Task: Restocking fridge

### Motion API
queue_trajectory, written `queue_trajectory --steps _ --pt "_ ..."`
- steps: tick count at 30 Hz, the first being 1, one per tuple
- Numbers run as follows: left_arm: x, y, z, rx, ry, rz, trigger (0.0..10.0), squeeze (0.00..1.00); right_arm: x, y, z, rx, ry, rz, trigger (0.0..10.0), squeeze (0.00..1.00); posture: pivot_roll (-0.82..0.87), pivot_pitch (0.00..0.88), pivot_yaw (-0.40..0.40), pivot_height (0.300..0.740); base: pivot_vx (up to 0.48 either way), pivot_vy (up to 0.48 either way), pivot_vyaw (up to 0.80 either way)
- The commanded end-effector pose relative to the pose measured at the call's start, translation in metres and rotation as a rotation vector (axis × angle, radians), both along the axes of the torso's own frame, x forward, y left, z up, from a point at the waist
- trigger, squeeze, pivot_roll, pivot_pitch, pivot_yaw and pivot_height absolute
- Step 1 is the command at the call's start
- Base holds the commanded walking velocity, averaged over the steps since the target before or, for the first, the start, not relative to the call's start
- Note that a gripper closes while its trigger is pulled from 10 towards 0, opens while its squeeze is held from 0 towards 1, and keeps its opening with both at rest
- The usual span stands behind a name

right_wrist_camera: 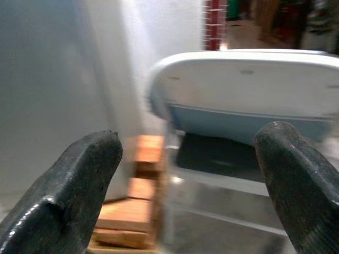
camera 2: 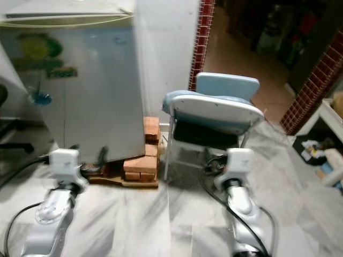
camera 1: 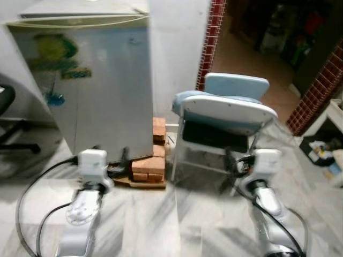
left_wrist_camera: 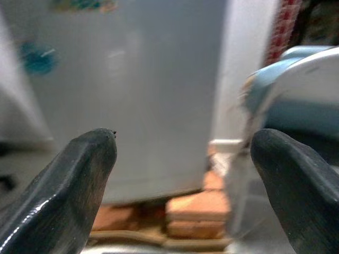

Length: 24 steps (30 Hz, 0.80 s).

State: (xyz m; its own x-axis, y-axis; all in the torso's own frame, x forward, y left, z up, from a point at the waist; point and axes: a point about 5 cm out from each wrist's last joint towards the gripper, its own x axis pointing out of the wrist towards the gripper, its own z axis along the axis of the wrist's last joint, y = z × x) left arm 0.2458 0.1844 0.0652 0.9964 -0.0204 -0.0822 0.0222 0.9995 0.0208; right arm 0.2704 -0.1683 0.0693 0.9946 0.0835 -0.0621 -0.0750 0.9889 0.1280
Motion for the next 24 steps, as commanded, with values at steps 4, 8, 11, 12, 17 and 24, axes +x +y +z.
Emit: queue_trajectory --steps 4,8,11,12,17,24 --pt "0.013 -0.018 0.012 -0.004 -0.065 -0.072 10.0 0.00 0.008 -0.011 0.008 -0.030 -0.027 -0.028 10.0 0.00 0.00 0.000 -0.019 0.740 0.000 0.480 0.00" --pt "0.018 -0.018 0.015 -0.013 -0.069 -0.082 10.0 0.00 0.014 -0.006 0.013 -0.027 -0.047 -0.003 10.0 0.00 0.00 0.000 -0.014 0.740 0.000 0.480 -0.80" --pt "0.023 -0.015 0.017 -0.002 -0.074 -0.082 10.0 0.00 0.018 -0.004 0.015 -0.024 -0.062 -0.008 10.0 0.00 0.01 0.000 -0.018 0.740 0.000 0.480 -0.80" --pt "0.025 -0.014 0.019 0.001 -0.081 -0.081 10.0 0.00 0.018 -0.004 0.014 -0.020 -0.057 -0.011 10.0 0.00 0.02 0.000 -0.018 0.740 0.000 0.480 -0.80" --pt "0.028 -0.011 0.021 0.003 -0.088 -0.065 10.0 0.00 0.017 -0.001 0.012 -0.017 -0.054 0.007 10.0 0.00 0.02 0.000 -0.014 0.740 0.000 0.480 -0.80" --pt "0.024 -0.006 0.017 0.020 -0.073 -0.071 10.0 0.00 0.017 -0.004 0.014 -0.018 -0.067 -0.015 10.0 0.00 0.03 0.000 -0.012 0.740 0.000 0.480 -0.80"
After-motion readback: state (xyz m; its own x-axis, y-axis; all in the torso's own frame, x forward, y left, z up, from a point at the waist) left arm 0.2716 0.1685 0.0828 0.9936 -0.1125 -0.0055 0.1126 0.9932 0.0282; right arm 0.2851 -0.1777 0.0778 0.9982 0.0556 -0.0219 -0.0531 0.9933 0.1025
